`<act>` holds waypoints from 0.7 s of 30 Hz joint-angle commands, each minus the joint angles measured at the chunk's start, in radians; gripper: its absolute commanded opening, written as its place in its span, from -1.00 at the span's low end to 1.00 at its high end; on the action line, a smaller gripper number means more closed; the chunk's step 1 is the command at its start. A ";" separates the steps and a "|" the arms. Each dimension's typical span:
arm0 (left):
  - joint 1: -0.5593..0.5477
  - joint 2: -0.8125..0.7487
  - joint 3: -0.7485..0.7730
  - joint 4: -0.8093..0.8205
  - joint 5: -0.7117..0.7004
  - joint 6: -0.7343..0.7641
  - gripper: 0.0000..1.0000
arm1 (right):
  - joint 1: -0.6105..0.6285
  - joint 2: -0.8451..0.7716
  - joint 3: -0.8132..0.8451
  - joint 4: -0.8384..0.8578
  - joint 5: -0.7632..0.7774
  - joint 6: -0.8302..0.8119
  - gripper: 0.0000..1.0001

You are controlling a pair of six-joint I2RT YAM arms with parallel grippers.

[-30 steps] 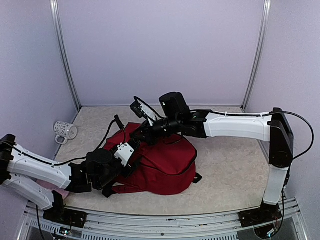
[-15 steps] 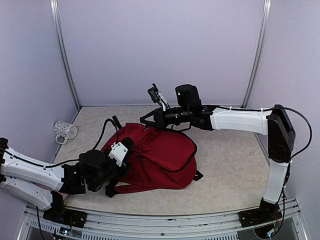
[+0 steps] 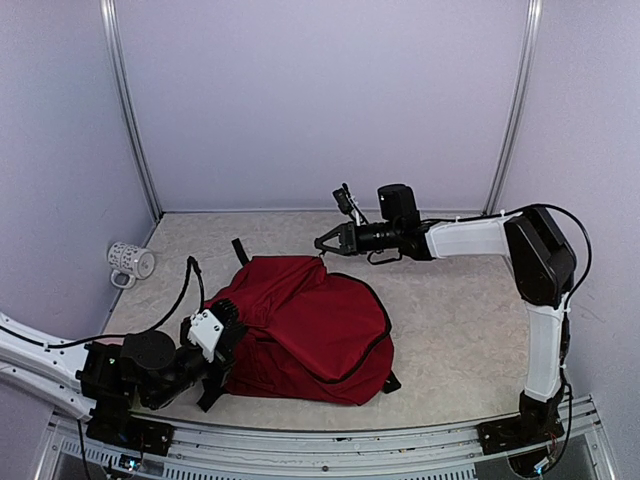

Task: Pack the student bag
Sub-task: Zip the lower front pocket of the student bag.

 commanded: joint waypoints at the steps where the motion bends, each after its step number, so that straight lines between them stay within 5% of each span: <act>1: -0.054 -0.035 -0.008 -0.034 -0.054 -0.048 -1.00 | -0.173 0.030 -0.035 0.127 0.234 0.011 -1.00; 8: -0.012 0.025 0.046 0.020 -0.035 0.030 -1.00 | -0.172 -0.081 -0.081 0.084 0.280 -0.053 -1.00; 21: 0.423 0.104 0.269 0.122 0.303 0.323 -1.00 | -0.173 -0.610 -0.292 -0.013 0.300 -0.114 -1.00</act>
